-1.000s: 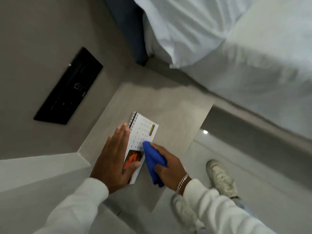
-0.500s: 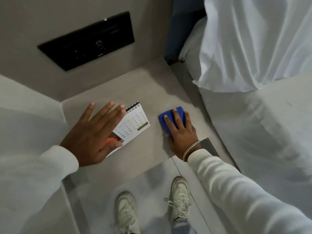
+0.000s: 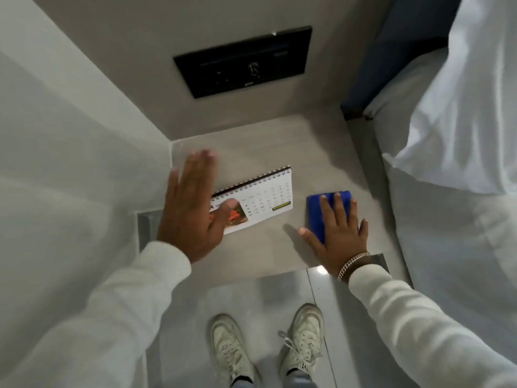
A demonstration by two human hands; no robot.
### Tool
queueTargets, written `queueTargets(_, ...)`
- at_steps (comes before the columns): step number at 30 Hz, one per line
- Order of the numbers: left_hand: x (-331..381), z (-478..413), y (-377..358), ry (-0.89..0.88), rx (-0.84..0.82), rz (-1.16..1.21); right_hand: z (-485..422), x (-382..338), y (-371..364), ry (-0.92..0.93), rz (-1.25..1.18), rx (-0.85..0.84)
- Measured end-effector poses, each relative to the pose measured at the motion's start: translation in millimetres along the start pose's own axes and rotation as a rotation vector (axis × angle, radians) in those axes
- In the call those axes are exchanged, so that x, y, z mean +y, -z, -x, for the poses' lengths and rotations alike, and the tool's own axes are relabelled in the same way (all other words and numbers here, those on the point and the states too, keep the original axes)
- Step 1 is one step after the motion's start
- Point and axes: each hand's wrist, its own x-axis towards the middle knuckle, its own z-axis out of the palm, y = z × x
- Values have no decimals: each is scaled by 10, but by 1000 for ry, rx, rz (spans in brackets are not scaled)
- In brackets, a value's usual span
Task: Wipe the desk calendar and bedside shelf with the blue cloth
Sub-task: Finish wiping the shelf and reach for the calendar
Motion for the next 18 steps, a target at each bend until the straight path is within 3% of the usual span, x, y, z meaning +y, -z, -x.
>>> queueTargets(4,-54,403,40,643,368,520,9,-362,382,81,-542,133)
queueTargets(7,-3,545,-1,967,415,728,-77,-649,550,48,-778,110)
queueTargets(13,120,371,-30,1086,323,934,-228,-944,501,-21,-1016,16)
queueTargets(18,4,89,57,1055,443,1096,-375,-1026,504,-30,-1090,91)
